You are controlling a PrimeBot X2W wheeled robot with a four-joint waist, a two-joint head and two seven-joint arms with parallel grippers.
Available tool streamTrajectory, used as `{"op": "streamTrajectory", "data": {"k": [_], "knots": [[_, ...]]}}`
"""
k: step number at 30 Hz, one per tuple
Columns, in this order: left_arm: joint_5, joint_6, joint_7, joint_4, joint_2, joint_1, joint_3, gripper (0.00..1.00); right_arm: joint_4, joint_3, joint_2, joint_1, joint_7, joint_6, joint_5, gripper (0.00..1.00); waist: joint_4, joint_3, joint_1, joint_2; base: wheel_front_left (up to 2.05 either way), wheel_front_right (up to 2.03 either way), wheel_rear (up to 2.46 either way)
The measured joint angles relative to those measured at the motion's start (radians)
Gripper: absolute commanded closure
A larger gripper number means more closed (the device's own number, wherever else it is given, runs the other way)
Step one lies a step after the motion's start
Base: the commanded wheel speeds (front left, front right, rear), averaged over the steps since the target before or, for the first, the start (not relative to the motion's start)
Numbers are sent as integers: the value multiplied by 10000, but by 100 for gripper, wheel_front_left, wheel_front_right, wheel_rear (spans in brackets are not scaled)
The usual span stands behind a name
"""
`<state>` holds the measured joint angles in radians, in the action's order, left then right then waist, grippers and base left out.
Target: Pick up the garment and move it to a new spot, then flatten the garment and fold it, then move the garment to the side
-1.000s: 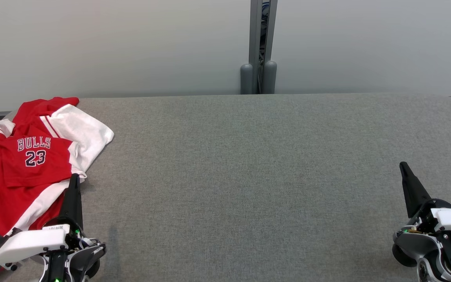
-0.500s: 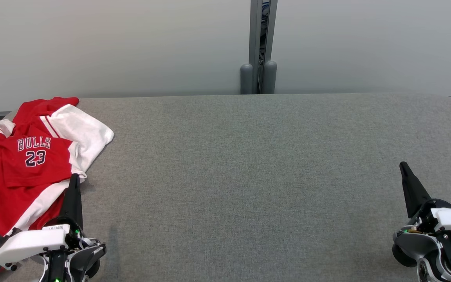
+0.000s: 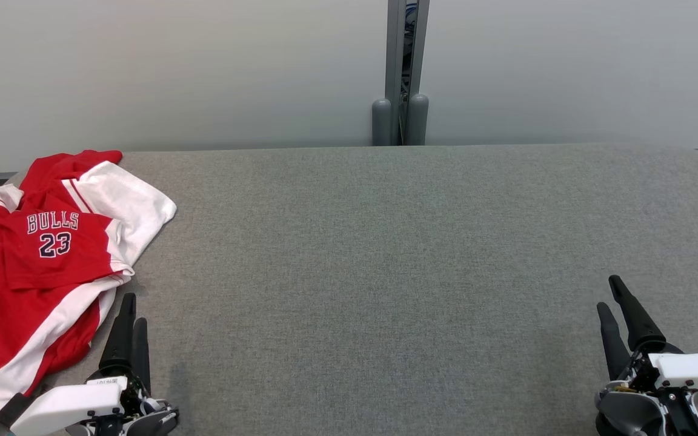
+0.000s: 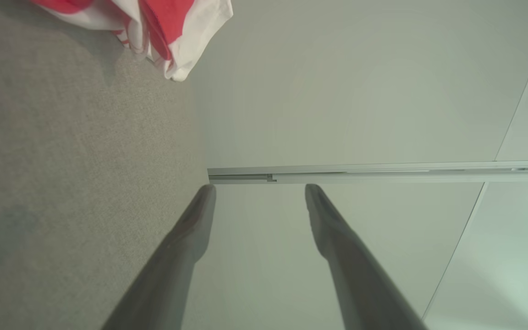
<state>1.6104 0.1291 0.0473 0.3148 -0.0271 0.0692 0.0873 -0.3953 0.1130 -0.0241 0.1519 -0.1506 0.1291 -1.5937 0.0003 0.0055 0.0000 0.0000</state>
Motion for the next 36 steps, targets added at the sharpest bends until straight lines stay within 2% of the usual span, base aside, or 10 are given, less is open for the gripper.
{"op": "streamTrajectory", "data": {"k": [6, 14, 25, 36], "knots": [[-286, -10, -263, -199, -6, 1, -219, 0, 255, -171, -4, -49, 332, 0, 267, 0, 3, -3, 0, 0, 0, 0, 0], [-1463, -176, -575, -554, -21, 1, -426, 0, 658, -230, -23, -183, 746, 2, 1262, 0, 3, -1, 0, 0, 0, 0, 0], [-3591, -516, -928, -1007, -48, 4, -708, 0, 1367, -276, -54, -246, 1229, 2, 3434, 0, 14, -8, 0, 0, 0, 0, 0], [-6134, -779, -1275, -1252, -96, -12, -849, 0, 2017, -660, -77, -415, 1687, 2, 6153, 0, 42, -40, 0, 0, 0, 0, 0]]}}
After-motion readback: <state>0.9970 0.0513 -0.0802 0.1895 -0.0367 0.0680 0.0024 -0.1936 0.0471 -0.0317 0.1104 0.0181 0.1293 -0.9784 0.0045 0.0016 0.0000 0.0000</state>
